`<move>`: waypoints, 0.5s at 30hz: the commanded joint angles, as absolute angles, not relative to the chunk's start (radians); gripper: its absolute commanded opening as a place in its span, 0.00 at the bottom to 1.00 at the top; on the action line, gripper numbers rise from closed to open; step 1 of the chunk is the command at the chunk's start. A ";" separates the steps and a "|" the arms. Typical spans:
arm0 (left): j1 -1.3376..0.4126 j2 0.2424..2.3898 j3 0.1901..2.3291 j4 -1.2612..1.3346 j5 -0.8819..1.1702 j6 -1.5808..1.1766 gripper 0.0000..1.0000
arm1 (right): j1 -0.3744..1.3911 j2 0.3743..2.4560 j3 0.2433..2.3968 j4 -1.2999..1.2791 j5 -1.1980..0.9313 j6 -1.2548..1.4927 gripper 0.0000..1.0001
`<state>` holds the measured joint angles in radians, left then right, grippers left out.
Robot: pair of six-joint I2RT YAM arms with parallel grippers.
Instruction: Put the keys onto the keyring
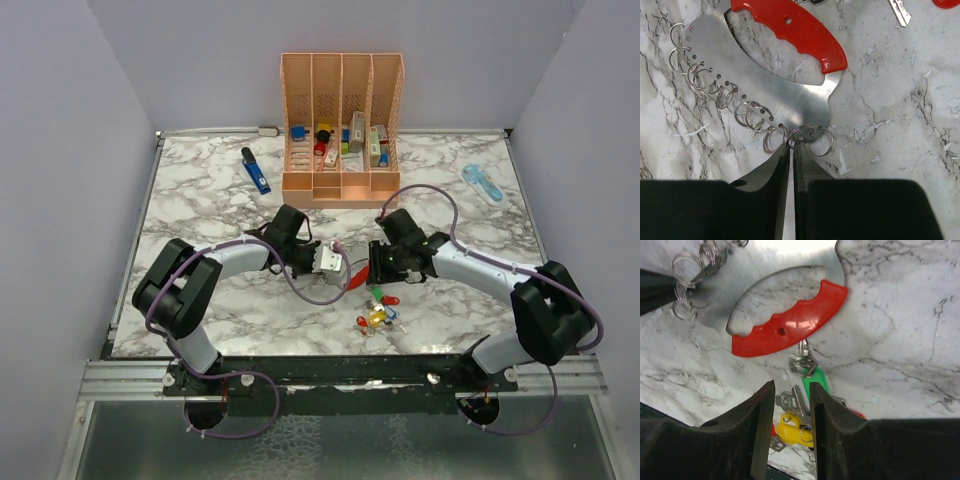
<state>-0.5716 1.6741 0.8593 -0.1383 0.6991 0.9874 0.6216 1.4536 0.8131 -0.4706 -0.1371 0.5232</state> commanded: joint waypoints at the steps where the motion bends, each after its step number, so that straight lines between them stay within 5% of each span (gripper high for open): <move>1: -0.580 1.681 0.883 -0.197 0.685 1.032 0.12 | 0.630 1.506 0.875 -0.457 -0.063 0.532 0.34; 15: -0.580 1.681 0.888 -0.210 0.701 1.039 0.12 | 0.637 1.566 0.892 -0.511 -0.009 0.529 0.26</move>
<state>-0.5716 1.6741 0.8604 -0.1928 0.6880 1.0222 0.6292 1.5509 0.8810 -0.4831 -0.0502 0.5232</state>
